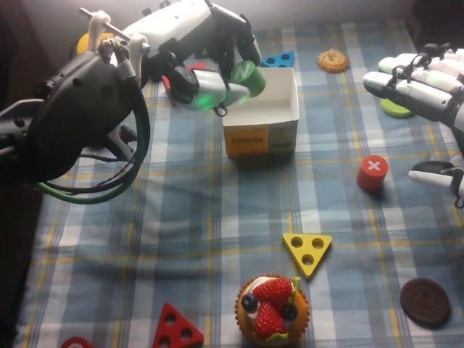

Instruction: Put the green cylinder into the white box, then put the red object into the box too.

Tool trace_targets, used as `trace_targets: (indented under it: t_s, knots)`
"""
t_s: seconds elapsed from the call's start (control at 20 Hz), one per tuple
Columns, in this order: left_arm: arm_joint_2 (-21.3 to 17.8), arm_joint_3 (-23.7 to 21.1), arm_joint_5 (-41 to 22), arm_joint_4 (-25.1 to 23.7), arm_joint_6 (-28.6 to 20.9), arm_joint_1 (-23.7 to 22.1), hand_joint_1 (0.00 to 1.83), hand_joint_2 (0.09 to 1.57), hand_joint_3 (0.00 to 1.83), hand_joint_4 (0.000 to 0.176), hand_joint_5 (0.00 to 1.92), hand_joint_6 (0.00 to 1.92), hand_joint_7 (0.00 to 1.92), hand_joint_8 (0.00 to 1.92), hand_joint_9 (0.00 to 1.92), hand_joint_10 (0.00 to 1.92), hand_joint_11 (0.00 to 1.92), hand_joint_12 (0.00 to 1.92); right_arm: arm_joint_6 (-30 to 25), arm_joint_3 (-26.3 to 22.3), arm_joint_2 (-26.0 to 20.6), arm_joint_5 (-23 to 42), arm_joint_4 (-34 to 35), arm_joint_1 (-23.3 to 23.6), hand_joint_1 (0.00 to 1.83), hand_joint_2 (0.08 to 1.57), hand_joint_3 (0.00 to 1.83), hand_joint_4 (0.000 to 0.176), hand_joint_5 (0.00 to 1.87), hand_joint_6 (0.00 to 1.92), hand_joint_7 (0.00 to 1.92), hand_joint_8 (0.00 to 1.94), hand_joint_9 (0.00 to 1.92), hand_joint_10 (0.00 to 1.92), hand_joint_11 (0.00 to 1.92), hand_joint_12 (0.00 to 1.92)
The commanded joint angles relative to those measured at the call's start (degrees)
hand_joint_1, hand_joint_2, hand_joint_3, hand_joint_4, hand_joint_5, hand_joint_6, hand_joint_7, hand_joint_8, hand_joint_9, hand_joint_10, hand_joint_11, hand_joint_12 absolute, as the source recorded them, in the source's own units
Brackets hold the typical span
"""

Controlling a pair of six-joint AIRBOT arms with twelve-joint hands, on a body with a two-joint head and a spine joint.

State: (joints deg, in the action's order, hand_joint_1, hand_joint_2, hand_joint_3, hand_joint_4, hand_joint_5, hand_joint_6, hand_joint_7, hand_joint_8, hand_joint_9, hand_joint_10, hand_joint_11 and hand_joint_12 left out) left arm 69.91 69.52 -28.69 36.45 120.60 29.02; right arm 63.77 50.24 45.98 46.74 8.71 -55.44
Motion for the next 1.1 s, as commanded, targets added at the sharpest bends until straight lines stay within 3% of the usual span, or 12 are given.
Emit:
trace_targets:
  t_s: [0.0,0.1,0.25,0.35,0.4,0.5,0.6,0.65,0.7,0.9,1.0,1.05]
  knots:
    - [0.6,0.2,-5.4,-1.6,-0.3,-1.0,0.93,1.02,0.00,0.065,0.43,0.41,0.51,0.45,0.16,0.76,0.00,1.33,-0.7,0.3,0.2,6.5,-0.8,0.5,0.66,1.28,0.00,0.000,0.00,0.00,0.01,0.00,0.00,0.23,0.00,1.14]
    - [0.8,0.0,-5.8,-1.6,-0.3,-0.9,0.86,1.01,0.00,0.097,0.33,0.26,0.40,0.16,0.02,0.57,0.00,1.05,-1.0,0.8,0.8,4.8,-1.9,1.4,0.65,1.27,0.00,0.000,0.00,0.00,0.02,0.01,0.00,0.29,0.00,1.25]
    - [-0.5,-1.6,-7.9,-1.9,-0.3,-0.4,0.59,1.08,0.02,0.132,0.18,0.11,0.21,0.01,0.00,0.20,0.00,0.26,-1.6,2.0,2.2,1.6,-3.7,3.3,0.70,1.26,0.00,0.000,0.08,0.04,0.15,0.05,0.00,0.61,0.00,1.45]
    - [-3.0,-4.4,-11.8,-4.7,-3.9,0.8,0.21,1.24,0.03,0.103,0.16,0.08,0.21,0.00,0.00,0.17,0.00,0.02,-1.8,3.5,3.9,-1.0,-4.3,4.6,0.78,1.27,0.00,0.000,0.17,0.08,0.24,0.06,0.00,0.76,0.00,1.43]
    - [-4.5,-5.8,-14.2,-6.7,-7.2,1.6,0.12,1.30,0.01,0.093,0.16,0.07,0.24,0.01,0.00,0.24,0.00,0.00,-1.9,4.1,4.6,-2.1,-4.3,5.1,0.82,1.26,0.00,0.000,0.21,0.10,0.28,0.06,0.00,0.83,0.00,1.46]
    - [-7.0,-7.9,-18.0,-9.7,-13.0,3.0,0.13,1.35,0.00,0.087,0.23,0.07,0.32,0.01,0.00,0.45,0.00,0.60,-1.9,4.8,5.3,-3.5,-4.3,5.6,0.88,1.25,0.00,0.000,0.20,0.21,0.33,0.07,0.00,0.94,0.00,1.54]
    - [-9.0,-10.1,-21.6,-11.2,-15.3,4.4,0.12,1.36,0.00,0.070,0.26,0.07,0.36,0.02,0.00,0.49,0.00,0.68,-1.9,5.5,5.9,-4.6,-4.3,5.8,0.93,1.24,0.00,0.000,0.19,0.46,0.40,0.10,0.04,1.01,0.00,1.60]
    - [-9.6,-10.9,-22.8,-11.5,-15.3,4.8,0.11,1.39,0.01,0.038,0.26,0.06,0.37,0.02,0.01,0.52,0.00,0.83,-1.9,5.7,6.0,-5.0,-4.3,5.8,0.94,1.23,0.00,0.000,0.20,0.56,0.44,0.13,0.06,1.05,0.00,1.67]
    - [-10.8,-12.3,-24.8,-12.1,-15.3,5.6,0.13,1.40,0.00,0.029,0.27,0.05,0.33,0.00,0.03,0.45,0.00,0.87,-1.9,6.0,6.3,-5.5,-4.2,5.8,0.92,1.24,0.00,0.000,0.20,0.65,0.46,0.17,0.08,1.07,0.00,1.70]
    - [-12.9,-15.1,-29.4,-12.9,-15.3,7.7,0.14,1.38,0.00,0.027,0.28,0.01,0.33,0.00,0.12,0.21,0.00,0.71,-1.9,6.9,7.2,-6.6,-3.6,5.8,0.89,1.25,0.00,0.000,0.26,0.60,0.46,0.17,0.07,1.00,0.00,1.58]
    - [-13.3,-15.6,-30.4,-13.0,-15.3,8.3,0.12,1.37,0.00,0.039,0.30,0.02,0.32,0.01,0.18,0.17,0.00,0.95,-1.9,7.3,7.7,-7.0,-3.4,5.8,0.92,1.25,0.00,0.000,0.26,0.79,0.51,0.20,0.10,1.02,0.00,1.55]
    - [-13.4,-15.7,-30.5,-13.0,-15.3,8.5,0.10,1.37,0.00,0.048,0.30,0.01,0.31,0.00,0.19,0.14,0.00,0.95,-2.0,7.4,7.9,-7.1,-3.3,5.8,0.93,1.25,0.00,0.000,0.27,0.84,0.55,0.24,0.11,1.07,0.00,1.55]
